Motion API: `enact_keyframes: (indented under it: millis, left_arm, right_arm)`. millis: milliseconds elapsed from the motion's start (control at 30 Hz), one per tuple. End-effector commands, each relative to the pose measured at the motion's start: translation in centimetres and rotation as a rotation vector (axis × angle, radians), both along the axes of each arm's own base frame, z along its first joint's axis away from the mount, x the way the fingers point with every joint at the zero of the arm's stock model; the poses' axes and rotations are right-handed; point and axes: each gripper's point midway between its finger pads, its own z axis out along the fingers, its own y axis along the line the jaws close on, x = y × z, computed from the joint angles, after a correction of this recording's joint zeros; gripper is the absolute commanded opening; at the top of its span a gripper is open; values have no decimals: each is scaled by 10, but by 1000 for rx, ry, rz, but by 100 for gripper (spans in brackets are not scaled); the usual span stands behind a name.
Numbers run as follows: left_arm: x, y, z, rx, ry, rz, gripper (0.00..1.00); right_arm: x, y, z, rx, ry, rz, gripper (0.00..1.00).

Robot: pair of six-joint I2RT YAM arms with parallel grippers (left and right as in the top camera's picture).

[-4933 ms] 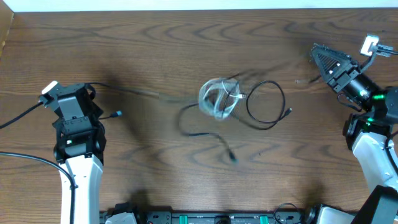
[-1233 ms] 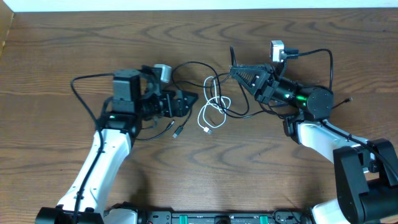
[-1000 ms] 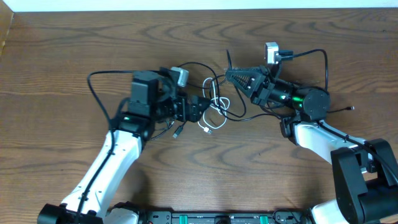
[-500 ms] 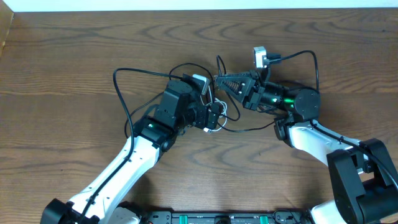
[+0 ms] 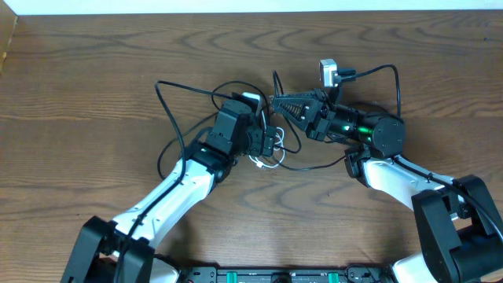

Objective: Untangle cables

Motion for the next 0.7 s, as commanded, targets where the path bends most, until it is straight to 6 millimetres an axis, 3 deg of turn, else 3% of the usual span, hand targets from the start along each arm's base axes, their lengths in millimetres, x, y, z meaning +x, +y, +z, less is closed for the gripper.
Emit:
enact_keyframes:
  millis: [0, 167, 400, 667]
  left_arm:
    - [15, 34, 0, 140, -57, 160, 100]
    - [21, 97, 1, 353, -91, 369, 100]
    - [14, 169, -11, 440, 18, 531, 100]
    - [4, 218, -18, 456, 93, 654, 100]
  right_arm:
    - [-2, -4, 16, 37, -43, -18, 1]
    - [6, -15, 15, 29, -45, -44, 1]
    - [26, -44, 14, 24, -38, -124, 1]
    - [44, -80, 11, 8, -26, -203, 1]
